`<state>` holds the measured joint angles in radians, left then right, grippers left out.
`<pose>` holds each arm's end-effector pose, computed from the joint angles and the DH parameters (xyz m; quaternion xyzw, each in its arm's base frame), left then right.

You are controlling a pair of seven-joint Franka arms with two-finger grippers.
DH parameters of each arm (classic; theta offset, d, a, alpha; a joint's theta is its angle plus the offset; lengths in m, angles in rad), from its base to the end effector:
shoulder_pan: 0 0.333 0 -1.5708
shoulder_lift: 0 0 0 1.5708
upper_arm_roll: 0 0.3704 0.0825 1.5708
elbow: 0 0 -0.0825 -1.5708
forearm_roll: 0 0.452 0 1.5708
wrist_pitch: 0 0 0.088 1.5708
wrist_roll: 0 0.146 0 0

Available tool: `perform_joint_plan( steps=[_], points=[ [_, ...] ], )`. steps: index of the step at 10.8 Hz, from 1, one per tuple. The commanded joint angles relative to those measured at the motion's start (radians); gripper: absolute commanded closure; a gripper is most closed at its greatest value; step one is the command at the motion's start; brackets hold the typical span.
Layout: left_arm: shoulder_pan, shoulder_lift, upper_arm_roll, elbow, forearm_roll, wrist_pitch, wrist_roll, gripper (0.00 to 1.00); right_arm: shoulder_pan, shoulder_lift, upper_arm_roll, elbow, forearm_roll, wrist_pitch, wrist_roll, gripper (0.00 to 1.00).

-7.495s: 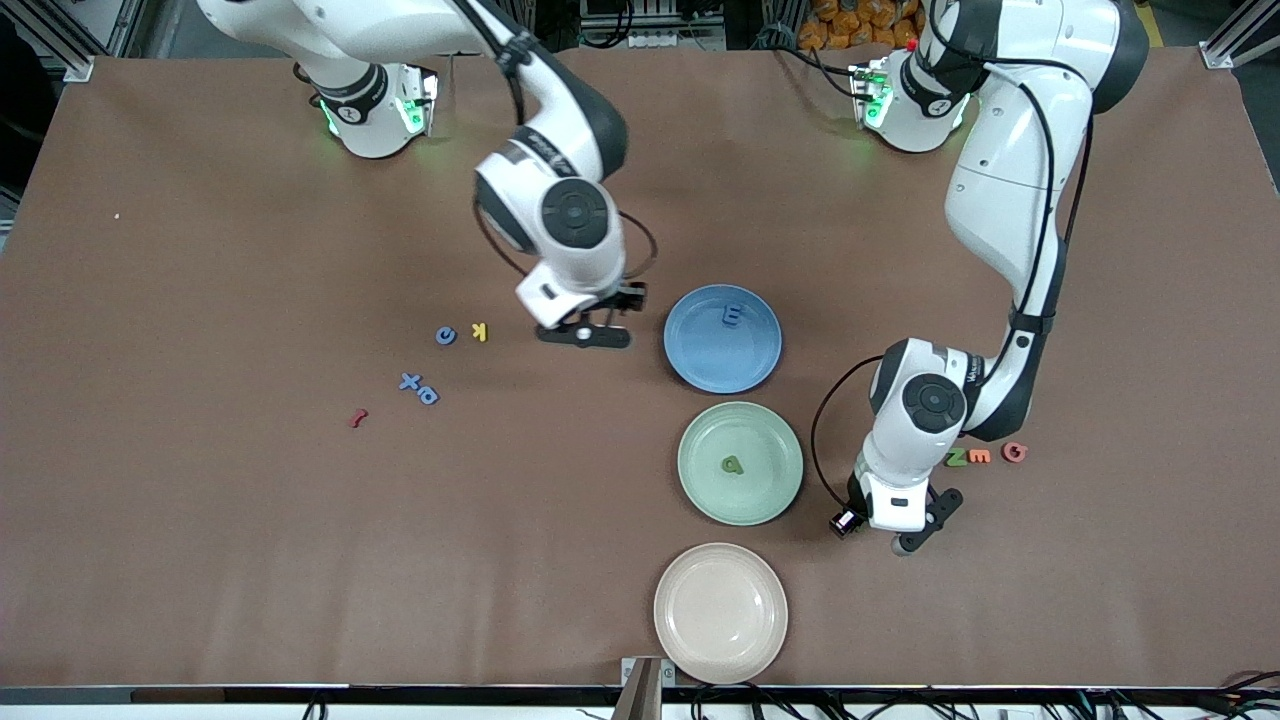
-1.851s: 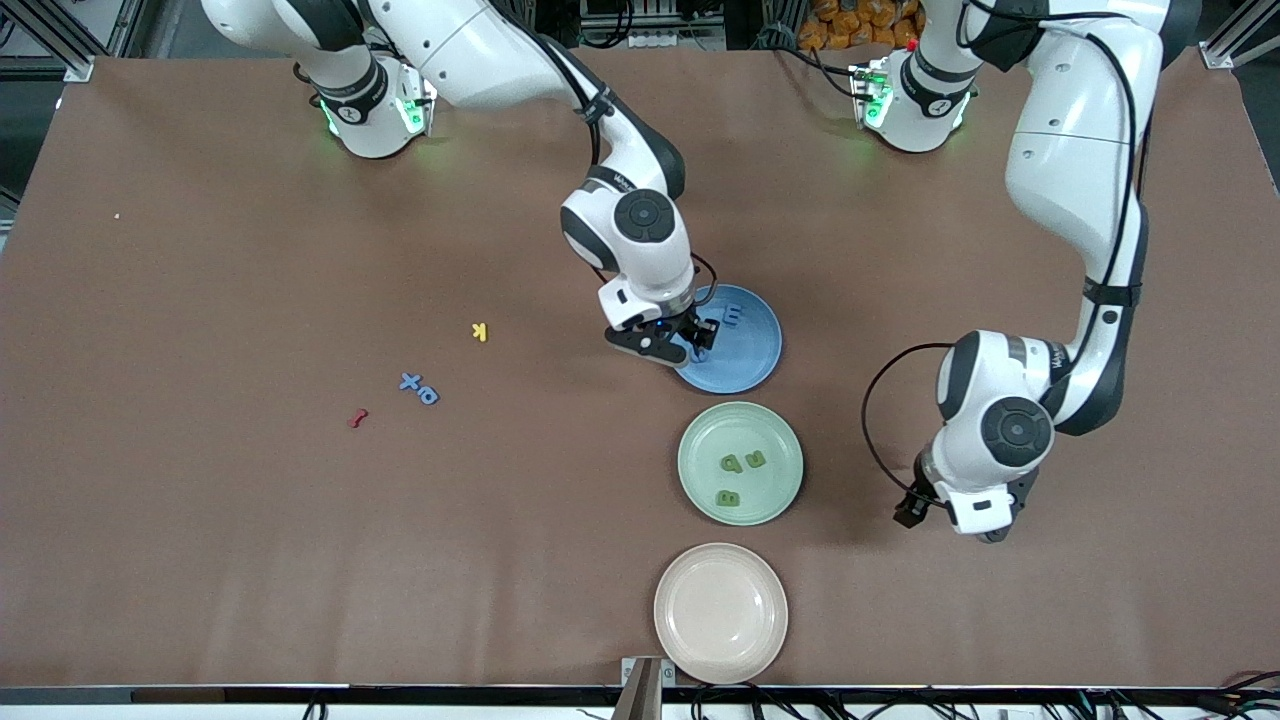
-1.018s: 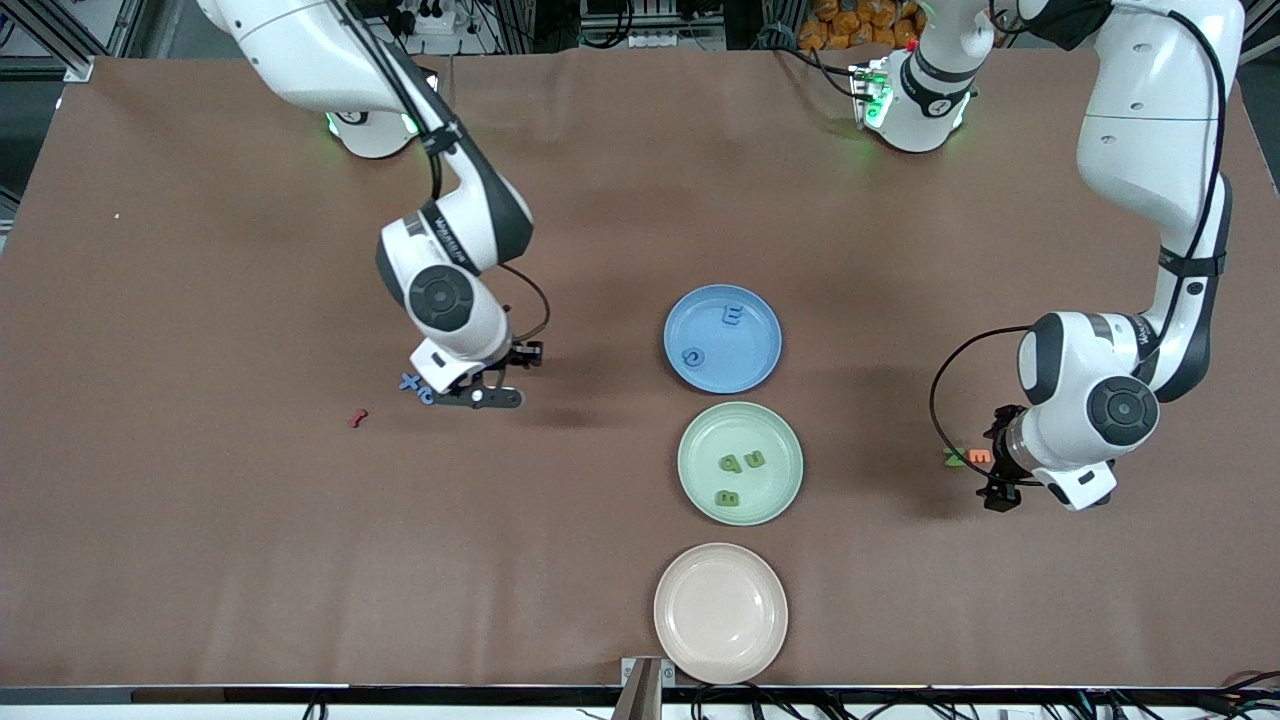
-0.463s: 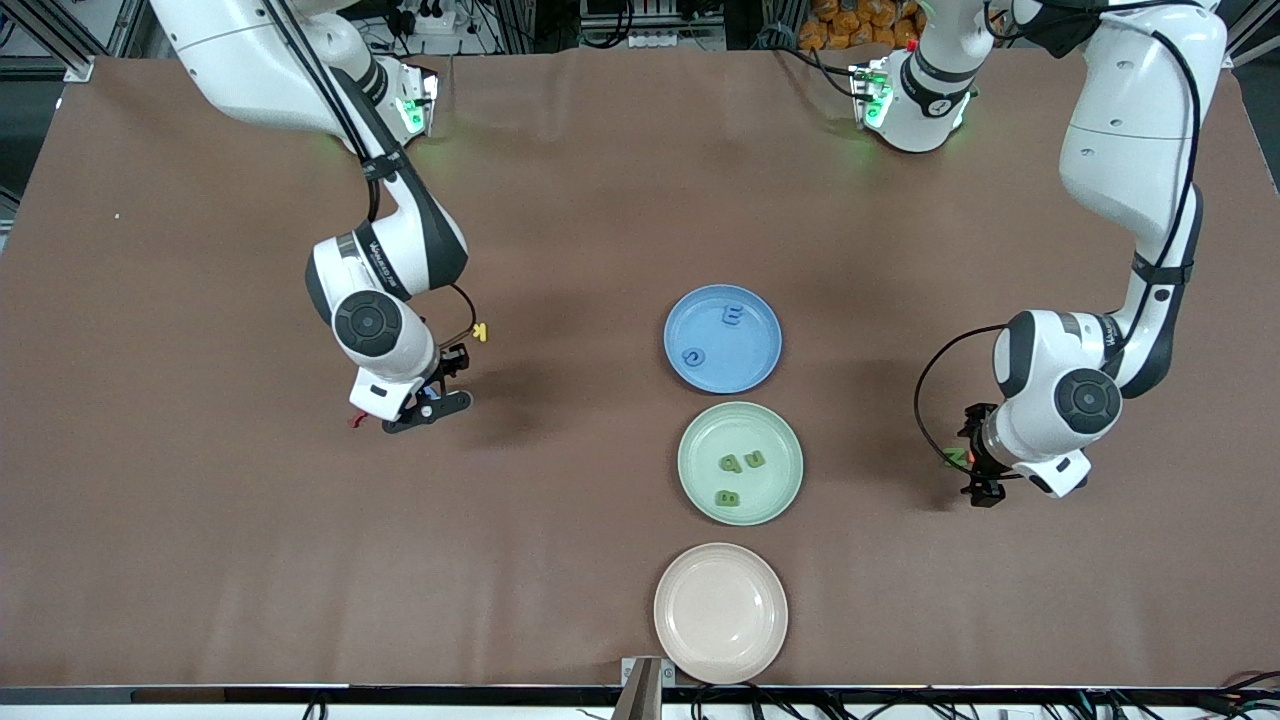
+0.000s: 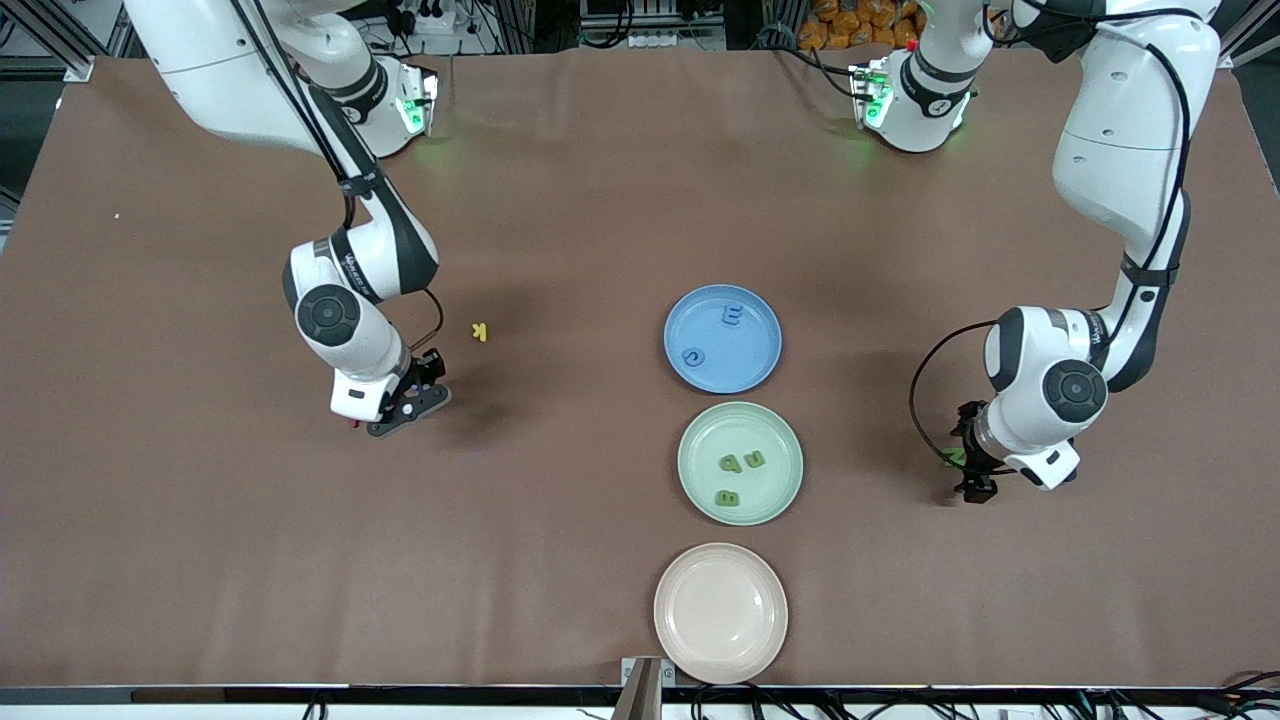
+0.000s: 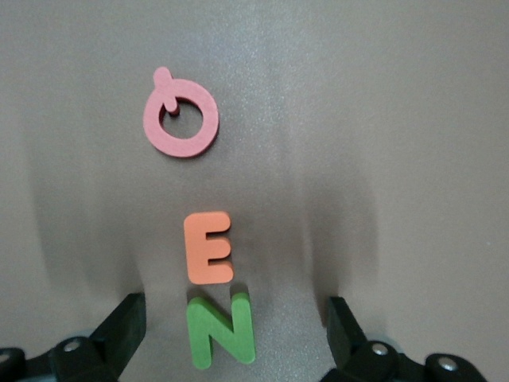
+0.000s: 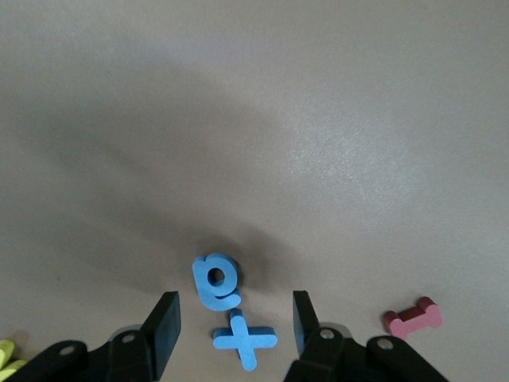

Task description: Sort letters by color into matching plates

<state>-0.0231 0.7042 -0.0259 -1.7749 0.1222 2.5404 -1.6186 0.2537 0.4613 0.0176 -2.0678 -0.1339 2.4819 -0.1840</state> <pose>0.7418 -0.0342 0.1161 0.7386 0.6728 0.0414 0.0043 0.6243 0.1711 0.1557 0.9600 0.2768 -0.0218 0.0368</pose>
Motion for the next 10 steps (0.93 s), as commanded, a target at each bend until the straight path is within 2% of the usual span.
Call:
perform_joint_plan(
  steps=[1, 3, 5, 6, 7, 8, 9, 10],
  points=[
    [0.0, -0.014, 0.0, -0.017, 0.023, 0.014, -0.035, 1.0, -0.014, -0.001, 0.022, -0.046, -0.012, 0.083, -0.012, 0.36],
    [0.002, -0.015, 0.0, -0.014, 0.023, 0.014, -0.056, 1.0, -0.013, 0.005, 0.022, -0.078, -0.013, 0.133, -0.012, 0.38],
    [0.003, -0.023, 0.0, -0.003, 0.022, 0.014, -0.064, 1.0, -0.013, 0.029, 0.022, -0.083, -0.013, 0.182, -0.014, 0.46],
    [0.002, -0.023, -0.002, 0.009, 0.019, 0.014, -0.066, 1.0, -0.013, 0.036, 0.022, -0.083, -0.013, 0.195, -0.014, 0.47],
    [-0.001, -0.025, -0.002, 0.021, 0.014, 0.012, -0.066, 1.0, -0.013, 0.04, 0.022, -0.083, -0.015, 0.203, -0.014, 0.6],
    [-0.008, -0.028, -0.006, 0.047, 0.008, 0.012, -0.067, 1.0, -0.011, 0.039, 0.022, -0.081, -0.015, 0.201, -0.018, 0.92],
    [-0.017, -0.034, -0.014, 0.072, -0.002, 0.011, -0.081, 1.0, -0.011, 0.033, 0.024, -0.078, -0.013, 0.192, -0.014, 1.0],
    [-0.026, -0.032, -0.046, 0.092, -0.009, 0.011, -0.086, 1.0, -0.011, 0.024, 0.024, -0.075, -0.01, 0.187, -0.008, 1.0]
  ],
)
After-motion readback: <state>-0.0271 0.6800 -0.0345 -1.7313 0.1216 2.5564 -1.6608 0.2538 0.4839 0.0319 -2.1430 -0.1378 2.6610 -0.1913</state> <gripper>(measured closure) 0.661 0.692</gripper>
